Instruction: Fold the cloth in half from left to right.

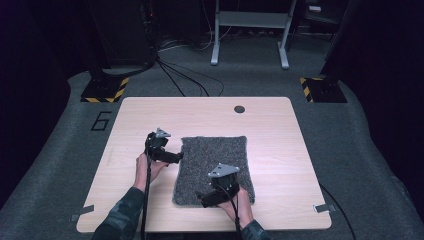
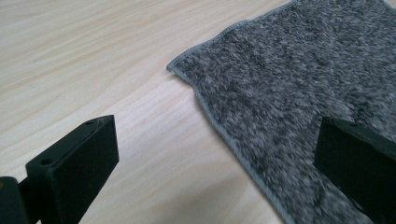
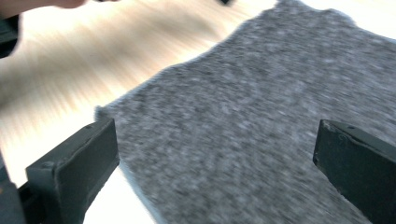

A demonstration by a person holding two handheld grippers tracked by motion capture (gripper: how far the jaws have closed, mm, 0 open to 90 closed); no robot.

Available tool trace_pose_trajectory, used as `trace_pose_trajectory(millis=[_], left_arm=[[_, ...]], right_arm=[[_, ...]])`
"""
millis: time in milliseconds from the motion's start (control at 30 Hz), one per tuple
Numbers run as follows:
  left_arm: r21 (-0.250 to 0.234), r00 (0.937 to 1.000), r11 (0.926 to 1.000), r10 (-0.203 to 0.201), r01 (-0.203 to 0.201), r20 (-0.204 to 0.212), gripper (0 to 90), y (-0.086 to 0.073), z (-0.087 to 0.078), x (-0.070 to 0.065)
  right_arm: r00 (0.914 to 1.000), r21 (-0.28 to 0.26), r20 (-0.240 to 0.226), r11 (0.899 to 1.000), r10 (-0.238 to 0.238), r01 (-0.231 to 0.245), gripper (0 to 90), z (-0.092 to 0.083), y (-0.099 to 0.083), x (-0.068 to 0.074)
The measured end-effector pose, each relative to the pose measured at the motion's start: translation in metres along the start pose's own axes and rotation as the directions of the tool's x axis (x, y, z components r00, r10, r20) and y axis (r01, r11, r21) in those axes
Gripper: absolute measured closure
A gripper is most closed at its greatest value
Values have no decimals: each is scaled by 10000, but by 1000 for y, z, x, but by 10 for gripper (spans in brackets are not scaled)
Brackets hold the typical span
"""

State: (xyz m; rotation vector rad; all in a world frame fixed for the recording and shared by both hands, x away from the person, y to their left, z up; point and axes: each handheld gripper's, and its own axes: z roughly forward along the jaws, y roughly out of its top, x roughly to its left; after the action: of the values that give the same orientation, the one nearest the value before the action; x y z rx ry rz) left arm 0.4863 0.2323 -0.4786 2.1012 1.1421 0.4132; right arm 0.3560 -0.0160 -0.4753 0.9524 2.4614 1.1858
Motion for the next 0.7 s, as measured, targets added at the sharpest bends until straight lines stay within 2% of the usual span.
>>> trace_pose_trajectory(millis=[33, 100, 167, 300, 333, 433, 467, 533, 567, 600, 667, 700], left_arm=[[19, 10000, 10000, 34, -34, -6, 0, 2, 3, 1], [44, 9998, 10000, -81, 81, 162, 0, 6, 11, 1], [273, 9994, 9996, -57, 47, 341, 1, 9, 19, 3], [392, 9990, 9992, -38, 20, 446, 57, 12, 36, 7], [396, 9991, 9992, -32, 15, 425, 80, 12, 38, 8], [444, 9998, 9990, 47, -56, 218, 132, 15, 45, 11], [437, 10000, 9990, 2, -5, 73, 153, 17, 47, 11], [417, 10000, 9991, -21, 21, -6, 185, 19, 50, 13], [478, 10000, 9989, 40, -37, -66, 199, 21, 50, 15], [403, 10000, 9992, -47, 50, -62, 212, 22, 52, 16], [360, 9997, 9991, -230, 232, -52, 242, 24, 54, 19], [317, 9997, 9992, -221, 223, -73, 256, 25, 55, 20]], right_arm=[[9999, -6, -98, 9999, -141, 141, 1, 3, 2, 3], [9994, 178, -313, 9998, -117, 122, 5, 8, 4, 13], [9985, 278, -502, 9993, -229, 243, 12, 15, 5, 22], [9941, 486, -788, 9957, -744, 783, 77, 34, 6, 41], [9915, 459, -844, 9936, -990, 1031, 105, 39, 6, 45], [9887, 734, -1054, 9907, -1066, 1147, 180, 48, 6, 55], [9877, 637, -1065, 9906, -1142, 1213, 220, 51, 6, 58], [9860, 974, -1122, 9861, -1231, 1343, 303, 55, 7, 63], [9851, 916, -1205, 9867, -1231, 1345, 333, 55, 8, 65], [9840, 1010, -1250, 9850, -1266, 1396, 373, 56, 9, 66], [9849, 868, -1088, 9857, -1347, 1444, 476, 59, 9, 69], [9833, 1079, -1203, 9828, -1369, 1500, 492, 58, 10, 69]])
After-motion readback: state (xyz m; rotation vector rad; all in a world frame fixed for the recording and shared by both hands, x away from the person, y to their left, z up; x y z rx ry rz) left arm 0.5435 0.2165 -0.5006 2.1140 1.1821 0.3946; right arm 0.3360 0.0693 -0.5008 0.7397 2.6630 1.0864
